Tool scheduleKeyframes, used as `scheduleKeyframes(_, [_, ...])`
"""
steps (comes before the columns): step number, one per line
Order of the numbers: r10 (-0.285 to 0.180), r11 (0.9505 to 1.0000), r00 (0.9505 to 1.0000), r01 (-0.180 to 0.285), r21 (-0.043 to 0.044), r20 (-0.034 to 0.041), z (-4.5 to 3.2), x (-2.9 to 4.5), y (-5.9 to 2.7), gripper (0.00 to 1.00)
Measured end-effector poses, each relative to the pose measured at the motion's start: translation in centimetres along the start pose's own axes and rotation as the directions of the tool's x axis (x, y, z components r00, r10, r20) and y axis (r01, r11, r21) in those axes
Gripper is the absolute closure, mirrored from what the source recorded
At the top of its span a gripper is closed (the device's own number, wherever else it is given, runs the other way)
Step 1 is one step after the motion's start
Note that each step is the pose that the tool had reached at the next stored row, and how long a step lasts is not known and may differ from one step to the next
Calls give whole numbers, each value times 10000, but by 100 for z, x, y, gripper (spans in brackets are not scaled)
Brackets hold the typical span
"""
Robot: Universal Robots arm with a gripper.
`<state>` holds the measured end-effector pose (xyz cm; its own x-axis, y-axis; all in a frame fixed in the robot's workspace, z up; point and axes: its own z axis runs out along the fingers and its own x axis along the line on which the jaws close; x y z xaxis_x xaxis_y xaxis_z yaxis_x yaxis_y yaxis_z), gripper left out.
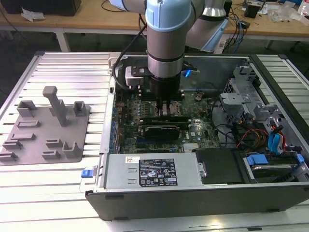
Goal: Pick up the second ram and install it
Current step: 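Insert the second ram into the second slot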
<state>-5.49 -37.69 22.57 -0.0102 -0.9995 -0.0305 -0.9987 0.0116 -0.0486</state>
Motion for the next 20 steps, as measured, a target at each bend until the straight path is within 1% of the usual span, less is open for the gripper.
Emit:
scheduleKeyframes(1, [-1, 10000, 10000, 1, 2, 0, 0, 0, -1, 83])
scheduleKeyframes(3, [-5, 10000, 10000, 5, 2, 1, 0, 0, -2, 83])
scheduleKeyframes(4, [-5, 10000, 10000, 5, 2, 2, -14, -1, -3, 83])
scheduleKeyframes(6, [-4, 10000, 10000, 4, 2, 0, -65, -2, -5, 83])
scheduleKeyframes(8, [-5, 10000, 10000, 5, 1, 0, -141, -5, -9, 83])
scheduleKeyframes(10, [-5, 10000, 10000, 5, -6, 1, -142, -5, -9, 83])
scheduleKeyframes(11, [5, 9995, 10000, -5, -300, -2, -140, -4, -18, 83])
scheduleKeyframes(12, [12, 9985, 10000, -12, -547, -1, -138, -5, -26, 83])
scheduleKeyframes(13, [14, 9982, 10000, -14, -601, -3, -139, -4, -26, 83])
scheduleKeyframes(15, [12, 9981, 10000, -12, -621, 0, -137, -5, -34, 83])
scheduleKeyframes(17, [17, 9978, 10000, -17, -656, -3, -133, -6, -110, 83])
scheduleKeyframes(18, [16, 9976, 10000, -17, -688, -5, -131, -6, -155, 83])
scheduleKeyframes(19, [18, 9973, 10000, -19, -734, -7, -128, -7, -230, 83])
scheduleKeyframes(20, [17, 9972, 10000, -18, -748, -8, -125, -7, -284, 83])
